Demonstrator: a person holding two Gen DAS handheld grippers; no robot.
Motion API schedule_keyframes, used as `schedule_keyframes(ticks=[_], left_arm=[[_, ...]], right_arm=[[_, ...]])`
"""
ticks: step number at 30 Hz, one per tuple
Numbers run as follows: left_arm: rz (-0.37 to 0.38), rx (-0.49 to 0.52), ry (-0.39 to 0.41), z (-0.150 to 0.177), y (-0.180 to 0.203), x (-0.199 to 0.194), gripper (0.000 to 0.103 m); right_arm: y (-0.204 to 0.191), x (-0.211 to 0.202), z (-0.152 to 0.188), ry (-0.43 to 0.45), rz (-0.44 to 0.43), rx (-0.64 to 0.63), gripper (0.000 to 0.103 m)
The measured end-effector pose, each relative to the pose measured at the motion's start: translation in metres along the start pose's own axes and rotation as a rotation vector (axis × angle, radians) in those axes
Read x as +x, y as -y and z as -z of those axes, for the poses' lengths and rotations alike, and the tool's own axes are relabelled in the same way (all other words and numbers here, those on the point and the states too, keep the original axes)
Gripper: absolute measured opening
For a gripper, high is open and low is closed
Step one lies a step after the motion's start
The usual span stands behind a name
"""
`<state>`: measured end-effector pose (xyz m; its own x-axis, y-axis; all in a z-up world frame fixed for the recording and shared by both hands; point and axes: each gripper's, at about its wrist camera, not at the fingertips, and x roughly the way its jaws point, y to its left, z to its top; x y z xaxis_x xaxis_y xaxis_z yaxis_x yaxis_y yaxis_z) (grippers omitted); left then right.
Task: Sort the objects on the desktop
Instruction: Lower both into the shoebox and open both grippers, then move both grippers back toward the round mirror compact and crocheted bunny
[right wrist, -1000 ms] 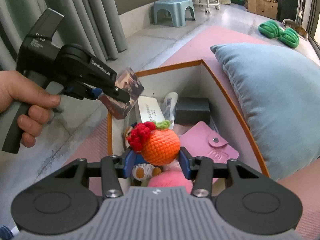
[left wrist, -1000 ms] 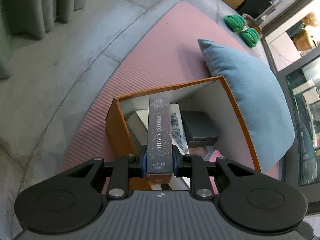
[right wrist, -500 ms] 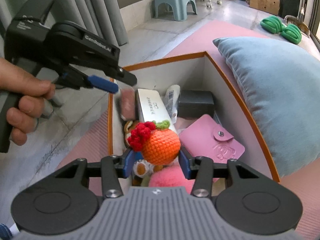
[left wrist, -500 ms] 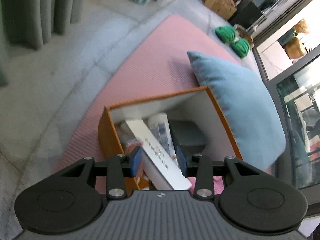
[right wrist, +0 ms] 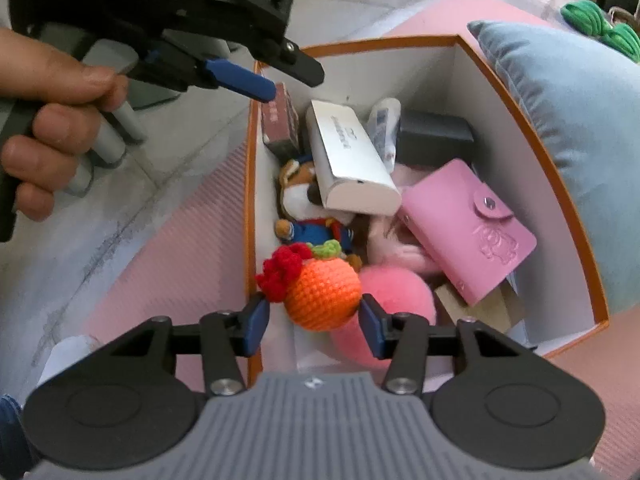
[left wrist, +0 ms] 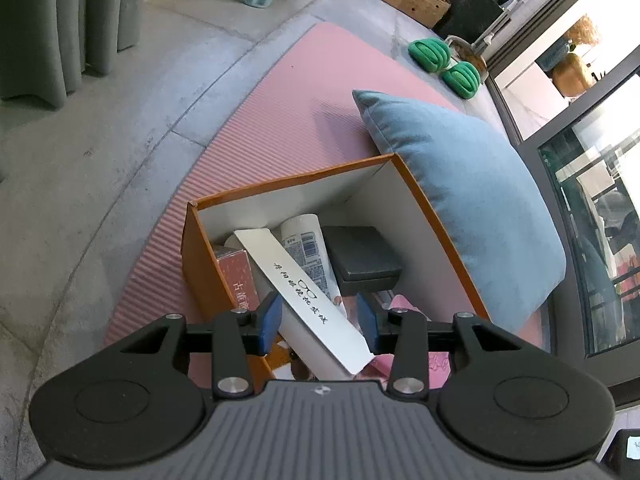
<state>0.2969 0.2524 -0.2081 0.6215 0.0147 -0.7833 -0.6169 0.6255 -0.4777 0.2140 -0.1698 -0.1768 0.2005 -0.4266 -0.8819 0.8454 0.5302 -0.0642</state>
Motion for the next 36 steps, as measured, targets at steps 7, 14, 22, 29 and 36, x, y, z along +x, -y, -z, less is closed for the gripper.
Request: schedule_keyframes(ticks=[7, 14, 22, 29, 36], left_arm=[[0.002, 0.013, -0.009, 0.003, 0.001, 0.001, 0.048], [0.010, 0.064, -0.038, 0.011, 0.014, -0.001, 0.048], [0.022, 0.111, -0.057, 0.020, 0.032, 0.001, 0.049], [0.039, 0.190, -0.061, 0.017, 0.062, -0.033, 0.049], [0.089, 0.380, -0.069, 0.007, 0.135, -0.127, 0.062]], right_arm=[[0.008, -0.009, -0.002, 0.072, -0.011, 0.017, 0.054], [0.015, -0.020, 0.003, 0.062, -0.014, -0.016, 0.054], [0.025, -0.032, 0.008, 0.074, -0.027, -0.040, 0.054], [0.033, -0.059, 0.007, 0.079, -0.011, -0.076, 0.054], [0.034, -0.151, -0.002, 0.136, 0.026, -0.115, 0.054]])
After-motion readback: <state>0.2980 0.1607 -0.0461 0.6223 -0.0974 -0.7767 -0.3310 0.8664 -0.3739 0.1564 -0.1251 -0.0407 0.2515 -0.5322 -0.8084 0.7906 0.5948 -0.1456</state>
